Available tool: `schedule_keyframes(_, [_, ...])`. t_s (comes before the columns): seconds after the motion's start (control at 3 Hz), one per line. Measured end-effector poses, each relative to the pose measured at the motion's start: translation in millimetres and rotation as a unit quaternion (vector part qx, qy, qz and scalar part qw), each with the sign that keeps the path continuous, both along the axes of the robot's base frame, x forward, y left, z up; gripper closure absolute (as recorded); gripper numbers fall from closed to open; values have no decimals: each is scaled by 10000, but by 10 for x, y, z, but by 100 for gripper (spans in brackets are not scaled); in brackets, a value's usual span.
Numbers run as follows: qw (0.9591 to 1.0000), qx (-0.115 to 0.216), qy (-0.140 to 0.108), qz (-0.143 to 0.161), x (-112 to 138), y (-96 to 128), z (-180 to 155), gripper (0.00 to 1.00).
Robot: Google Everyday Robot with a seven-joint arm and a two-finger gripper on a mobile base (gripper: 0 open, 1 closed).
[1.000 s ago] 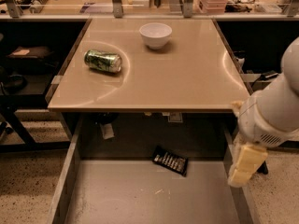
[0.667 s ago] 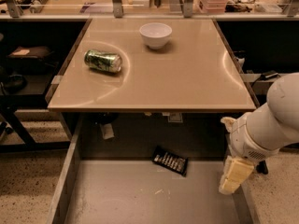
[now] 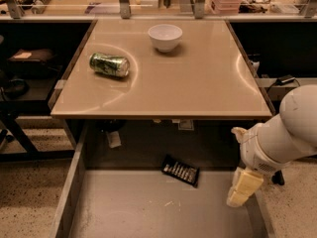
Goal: Pick rxbar chocolate from top drawer and place on counter
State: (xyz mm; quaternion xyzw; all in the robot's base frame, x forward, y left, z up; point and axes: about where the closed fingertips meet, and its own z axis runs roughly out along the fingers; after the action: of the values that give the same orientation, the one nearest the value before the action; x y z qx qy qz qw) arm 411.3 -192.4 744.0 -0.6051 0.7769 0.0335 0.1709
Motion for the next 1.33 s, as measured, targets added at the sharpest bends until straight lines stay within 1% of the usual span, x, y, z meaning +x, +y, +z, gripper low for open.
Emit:
schedule_keyframes(0.33, [9992, 348, 2, -174, 55, 205, -323, 0])
schedule_keyframes(0.67, [9952, 921, -195, -282, 214, 433, -553, 0])
schedule_keyframes(1.0, [9887, 1420, -350, -314, 355, 635, -715, 0])
schedule_keyframes(1.33, [9848, 1656, -370, -360, 431, 803, -997, 0])
